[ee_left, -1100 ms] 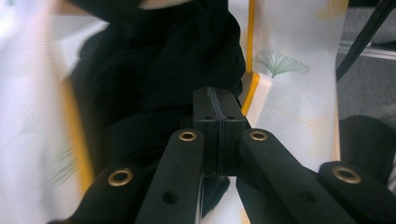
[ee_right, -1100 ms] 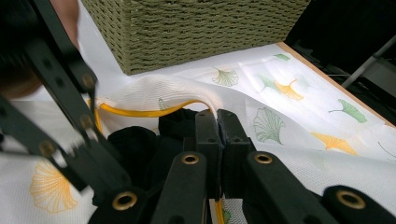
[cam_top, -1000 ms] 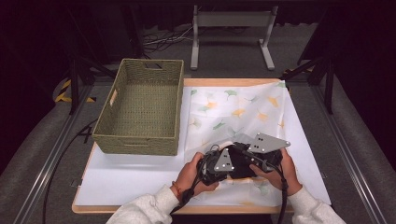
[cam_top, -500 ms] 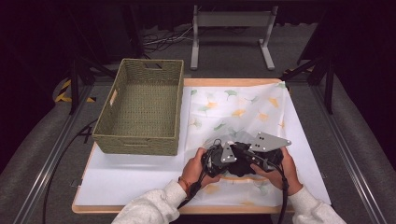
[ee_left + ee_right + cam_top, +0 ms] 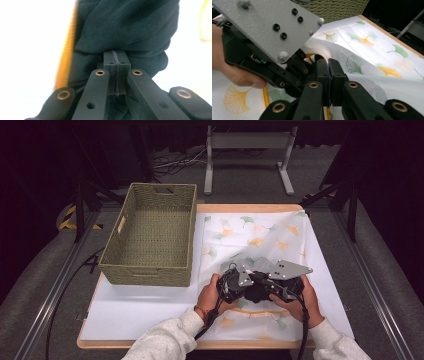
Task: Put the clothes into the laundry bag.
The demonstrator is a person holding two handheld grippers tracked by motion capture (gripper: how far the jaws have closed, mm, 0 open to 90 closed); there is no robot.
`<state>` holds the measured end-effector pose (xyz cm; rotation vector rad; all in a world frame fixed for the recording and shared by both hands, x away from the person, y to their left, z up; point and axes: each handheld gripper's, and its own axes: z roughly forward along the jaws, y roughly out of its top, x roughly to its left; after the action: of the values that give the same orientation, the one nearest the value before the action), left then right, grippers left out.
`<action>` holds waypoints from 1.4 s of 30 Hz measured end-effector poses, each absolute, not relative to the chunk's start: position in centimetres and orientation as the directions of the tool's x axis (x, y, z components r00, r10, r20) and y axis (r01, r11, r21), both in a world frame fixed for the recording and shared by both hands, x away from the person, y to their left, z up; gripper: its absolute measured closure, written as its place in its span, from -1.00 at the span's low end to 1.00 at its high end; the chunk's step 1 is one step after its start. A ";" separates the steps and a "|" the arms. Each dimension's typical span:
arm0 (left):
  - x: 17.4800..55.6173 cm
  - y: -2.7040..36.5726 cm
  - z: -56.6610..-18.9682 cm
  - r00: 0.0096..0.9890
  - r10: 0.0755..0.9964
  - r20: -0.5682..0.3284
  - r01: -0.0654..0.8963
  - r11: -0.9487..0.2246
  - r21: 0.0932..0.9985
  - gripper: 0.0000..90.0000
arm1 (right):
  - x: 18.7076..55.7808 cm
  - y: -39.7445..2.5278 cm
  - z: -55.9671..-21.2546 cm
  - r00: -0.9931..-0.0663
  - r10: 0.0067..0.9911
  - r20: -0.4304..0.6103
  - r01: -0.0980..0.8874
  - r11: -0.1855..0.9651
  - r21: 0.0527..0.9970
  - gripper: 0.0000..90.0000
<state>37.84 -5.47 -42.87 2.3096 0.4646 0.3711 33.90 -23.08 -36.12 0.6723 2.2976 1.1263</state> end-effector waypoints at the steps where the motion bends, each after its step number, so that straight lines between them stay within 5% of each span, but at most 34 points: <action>1: 38.1 -5.4 -42.9 0.891 0.436 0.127 0.220 -0.659 0.719 1.00 | 34.0 -23.2 -36.2 -0.759 0.619 -0.201 0.218 0.533 0.817 0.98; 12: 38.7 -4.9 -42.8 0.871 0.471 0.141 0.241 -0.659 0.713 1.00 | 34.2 -23.2 -36.5 -0.759 0.623 -0.191 0.237 0.538 0.809 0.98; 29: 34.7 -5.1 -40.7 0.953 0.282 0.111 0.095 -0.623 0.776 0.90 | 33.7 -23.0 -35.9 -0.752 0.624 -0.210 0.219 0.537 0.815 0.98; 42: 37.0 -8.5 -43.5 0.927 0.344 0.151 0.120 -0.653 0.747 0.99 | 33.9 -23.2 -36.1 -0.750 0.631 -0.198 0.246 0.544 0.802 0.98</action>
<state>37.00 -8.53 -43.51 2.2766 0.3277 0.3579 33.90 -23.17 -36.14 0.7103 2.3129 1.0967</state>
